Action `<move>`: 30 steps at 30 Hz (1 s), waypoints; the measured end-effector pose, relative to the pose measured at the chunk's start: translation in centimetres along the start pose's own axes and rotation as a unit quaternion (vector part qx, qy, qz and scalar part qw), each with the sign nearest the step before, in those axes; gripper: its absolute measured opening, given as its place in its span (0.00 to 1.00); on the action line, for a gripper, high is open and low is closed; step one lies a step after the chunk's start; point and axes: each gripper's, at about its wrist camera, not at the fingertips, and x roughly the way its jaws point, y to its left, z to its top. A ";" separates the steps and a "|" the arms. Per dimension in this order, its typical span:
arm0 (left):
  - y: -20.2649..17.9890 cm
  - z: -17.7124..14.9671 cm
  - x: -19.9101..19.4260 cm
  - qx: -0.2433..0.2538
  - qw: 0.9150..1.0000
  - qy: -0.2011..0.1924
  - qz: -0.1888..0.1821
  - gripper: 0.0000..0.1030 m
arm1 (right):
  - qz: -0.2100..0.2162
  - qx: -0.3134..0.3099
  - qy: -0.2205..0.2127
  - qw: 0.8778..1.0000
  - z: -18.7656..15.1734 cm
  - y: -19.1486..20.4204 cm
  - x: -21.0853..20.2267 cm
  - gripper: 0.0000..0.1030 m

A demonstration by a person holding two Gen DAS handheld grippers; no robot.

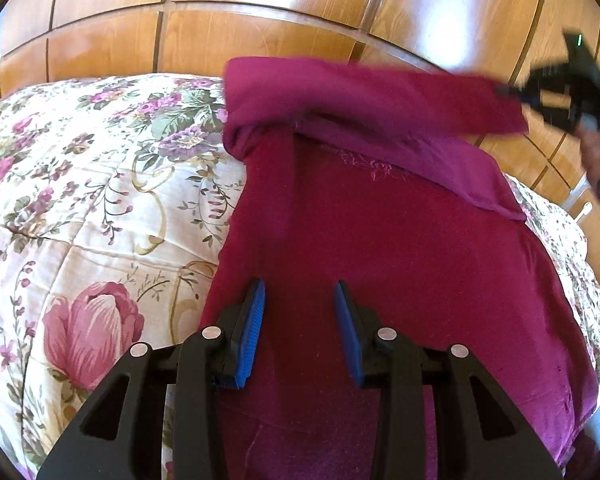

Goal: Fold small clothes

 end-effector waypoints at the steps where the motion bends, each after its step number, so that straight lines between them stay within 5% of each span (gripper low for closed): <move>1: -0.1 0.0 0.1 0.002 1.000 0.001 0.002 0.34 | -0.027 0.014 0.015 0.999 -0.5 -1.9 1.2 0.06; 7: -0.6 0.7 0.3 0.000 1.000 0.022 0.007 0.34 | -0.093 0.071 0.071 0.991 -4.2 -8.6 4.3 0.07; 10: -0.7 2.4 -0.1 -0.012 0.999 0.046 0.003 0.34 | -0.119 0.048 0.072 0.989 -5.0 -8.9 4.6 0.07; 13: -0.3 5.0 -1.2 -0.028 0.999 0.019 -0.003 0.34 | -0.147 0.007 0.075 0.986 -5.5 -8.4 4.4 0.08; 14: -0.2 6.0 -1.3 -0.029 1.000 0.011 -0.005 0.34 | -0.148 -0.003 0.075 0.986 -5.6 -8.1 4.3 0.12; 17: -0.1 9.1 -0.9 -0.030 0.999 -0.014 0.000 0.34 | -0.134 -0.010 0.044 0.990 -5.7 -7.5 2.3 0.47; 21: -0.9 13.4 0.7 -0.031 0.999 -0.039 -0.017 0.34 | -0.099 -0.026 -0.021 0.995 -4.7 -4.6 -0.7 0.49; 24: -1.8 16.3 3.1 -0.018 0.999 -0.040 -0.019 0.34 | -0.070 -0.067 -0.014 0.995 -5.0 -1.6 0.6 0.52; 30: -2.0 19.2 8.6 -0.016 1.000 -0.016 0.005 0.34 | -0.112 -0.074 0.035 0.990 -7.4 -2.0 6.1 0.53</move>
